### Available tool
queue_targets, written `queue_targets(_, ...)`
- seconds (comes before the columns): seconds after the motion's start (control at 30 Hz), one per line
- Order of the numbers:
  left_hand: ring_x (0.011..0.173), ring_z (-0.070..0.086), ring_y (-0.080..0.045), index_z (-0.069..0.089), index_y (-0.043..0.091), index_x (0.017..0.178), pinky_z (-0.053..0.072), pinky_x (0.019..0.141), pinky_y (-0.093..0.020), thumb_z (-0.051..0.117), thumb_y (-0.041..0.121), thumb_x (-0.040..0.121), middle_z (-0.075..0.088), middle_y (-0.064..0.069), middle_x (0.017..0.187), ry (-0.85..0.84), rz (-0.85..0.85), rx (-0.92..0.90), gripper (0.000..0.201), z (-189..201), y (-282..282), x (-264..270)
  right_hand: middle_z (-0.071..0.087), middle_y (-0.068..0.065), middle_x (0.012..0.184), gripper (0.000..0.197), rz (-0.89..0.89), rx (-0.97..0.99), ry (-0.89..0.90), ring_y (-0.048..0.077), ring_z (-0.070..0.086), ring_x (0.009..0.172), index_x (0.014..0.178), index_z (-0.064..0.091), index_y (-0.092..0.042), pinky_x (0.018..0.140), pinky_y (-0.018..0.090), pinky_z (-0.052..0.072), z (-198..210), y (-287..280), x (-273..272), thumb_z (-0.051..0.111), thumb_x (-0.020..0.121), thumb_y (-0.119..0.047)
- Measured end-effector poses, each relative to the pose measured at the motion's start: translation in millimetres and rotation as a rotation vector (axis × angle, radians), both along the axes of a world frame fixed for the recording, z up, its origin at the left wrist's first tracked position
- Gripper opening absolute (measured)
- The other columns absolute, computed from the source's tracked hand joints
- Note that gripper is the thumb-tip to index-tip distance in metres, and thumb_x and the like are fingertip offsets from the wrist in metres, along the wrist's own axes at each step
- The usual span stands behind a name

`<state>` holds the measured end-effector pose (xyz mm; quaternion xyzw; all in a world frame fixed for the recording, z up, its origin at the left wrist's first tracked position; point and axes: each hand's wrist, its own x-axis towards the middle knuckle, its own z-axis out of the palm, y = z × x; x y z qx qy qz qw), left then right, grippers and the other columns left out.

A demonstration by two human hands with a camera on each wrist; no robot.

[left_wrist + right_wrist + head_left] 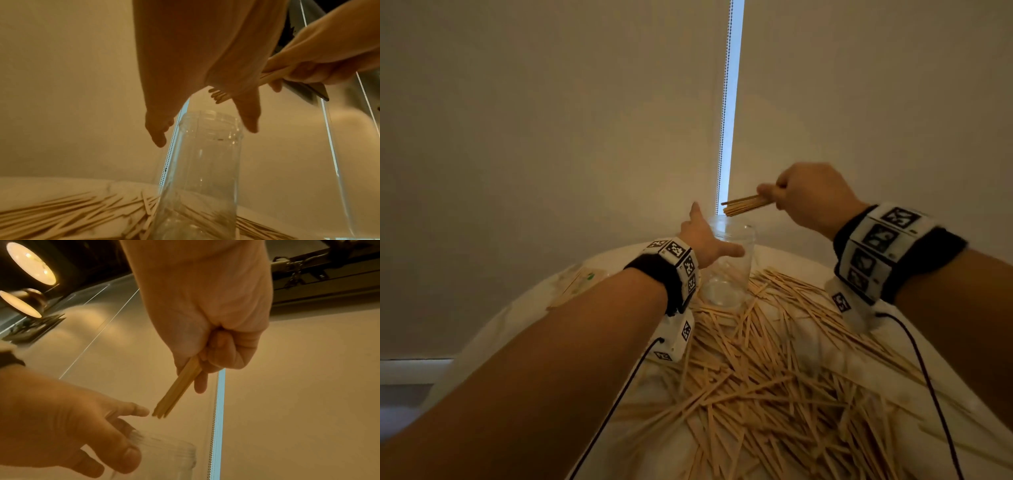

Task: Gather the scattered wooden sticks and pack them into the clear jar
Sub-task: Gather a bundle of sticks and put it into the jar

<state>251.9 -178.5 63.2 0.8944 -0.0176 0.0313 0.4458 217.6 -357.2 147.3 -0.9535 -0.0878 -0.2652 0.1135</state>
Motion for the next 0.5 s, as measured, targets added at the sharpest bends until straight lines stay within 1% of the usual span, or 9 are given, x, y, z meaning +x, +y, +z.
queue_targets(0.07, 0.144, 0.033, -0.031, -0.011, 0.017, 0.157, 0.034, 0.115, -0.048, 0.09, 0.056, 0.055, 0.024, -0.014, 0.161, -0.013, -0.065, -0.014, 0.149, -8.7, -7.2, 20.4, 0.061, 0.004, 0.065, 0.044, -0.027, -0.105, 0.045, 0.023, 0.059, 0.066, 0.078, 0.07, -0.011, 0.059, 0.03, 0.04, -1.9, 9.1, 33.9, 0.058, 0.093, -0.051)
queue_targets(0.13, 0.142, 0.036, -0.029, -0.002, 0.016, 0.158, 0.035, 0.113, -0.04, 0.09, 0.054, 0.059, 0.029, -0.012, 0.16, -0.035, -0.087, -0.061, 0.14, -19.3, -13.1, 31.5, 0.059, 0.004, 0.066, 0.044, -0.02, -0.233, 0.137, 0.023, 0.06, 0.069, 0.084, 0.072, -0.008, 0.062, 0.033, 0.046, -9.3, 20.8, 56.0, 0.059, 0.093, -0.05)
queue_targets(0.17, 0.139, 0.04, -0.027, 0.005, 0.015, 0.157, 0.037, 0.108, -0.033, 0.09, 0.049, 0.063, 0.034, -0.011, 0.157, -0.058, -0.075, -0.089, 0.132, -25.6, -14.2, 35.6, 0.061, 0.004, 0.069, 0.045, -0.004, -0.292, 0.185, 0.023, 0.061, 0.073, 0.087, 0.072, -0.008, 0.067, 0.034, 0.049, -13.1, 27.2, 64.0, 0.057, 0.094, -0.049)
queue_targets(0.23, 0.128, 0.049, -0.024, 0.015, 0.017, 0.155, 0.04, 0.095, -0.026, 0.09, 0.041, 0.067, 0.042, -0.008, 0.149, -0.111, -0.061, -0.143, 0.118, -32.8, -13.4, 37.1, 0.068, 0.006, 0.083, 0.045, 0.053, -0.371, 0.265, 0.024, 0.063, 0.082, 0.096, 0.073, -0.007, 0.077, 0.036, 0.052, -21.7, 40.0, 75.1, 0.054, 0.097, -0.047)
queue_targets(0.27, 0.118, 0.053, -0.02, 0.017, 0.018, 0.154, 0.042, 0.091, -0.023, 0.09, 0.038, 0.068, 0.045, -0.006, 0.145, -0.121, -0.069, -0.164, 0.114, -35.0, -12.2, 36.5, 0.07, 0.007, 0.092, 0.043, 0.071, -0.405, 0.299, 0.024, 0.064, 0.087, 0.101, 0.073, -0.007, 0.082, 0.036, 0.052, -25.7, 44.9, 79.1, 0.054, 0.097, -0.046)
queue_targets(0.3, 0.107, 0.055, -0.015, 0.017, 0.018, 0.154, 0.044, 0.085, -0.02, 0.09, 0.036, 0.069, 0.046, -0.003, 0.141, -0.122, -0.079, -0.179, 0.113, -36.4, -10.3, 35.8, 0.07, 0.007, 0.098, 0.04, 0.076, -0.442, 0.321, 0.024, 0.064, 0.091, 0.105, 0.072, -0.008, 0.086, 0.036, 0.053, -28.2, 48.8, 82.6, 0.055, 0.097, -0.043)
queue_targets(0.33, 0.102, 0.053, -0.01, 0.018, 0.018, 0.154, 0.044, 0.082, -0.017, 0.089, 0.035, 0.07, 0.047, -0.002, 0.138, -0.128, -0.088, -0.192, 0.112, -37.4, -9.0, 34.4, 0.07, 0.006, 0.102, 0.036, 0.076, -0.48, 0.322, 0.024, 0.064, 0.094, 0.108, 0.072, -0.009, 0.09, 0.037, 0.053, -29.8, 51.1, 84.8, 0.059, 0.096, -0.04)
queue_targets(0.43, 0.115, 0.047, -0.011, 0.017, 0.018, 0.155, 0.037, 0.088, -0.021, 0.089, 0.036, 0.07, 0.045, -0.004, 0.146, -0.16, -0.077, -0.217, 0.112, -39.3, -8.5, 29.3, 0.071, 0.001, 0.109, 0.029, 0.07, -0.514, 0.359, 0.02, 0.063, 0.099, 0.113, 0.073, -0.015, 0.096, 0.037, 0.051, -32.2, 53.3, 85.1, 0.062, 0.094, -0.034)
queue_targets(0.5, 0.117, 0.048, -0.011, 0.018, 0.017, 0.154, 0.039, 0.087, -0.02, 0.088, 0.034, 0.072, 0.047, -0.004, 0.144, -0.146, -0.073, -0.234, 0.109, -41.1, -10.4, 27.0, 0.069, 0.001, 0.116, 0.036, 0.108, -0.479, 0.396, 0.02, 0.06, 0.102, 0.118, 0.071, -0.016, 0.096, 0.034, 0.047, -31.9, 52.1, 80.3, 0.051, 0.1, -0.04)
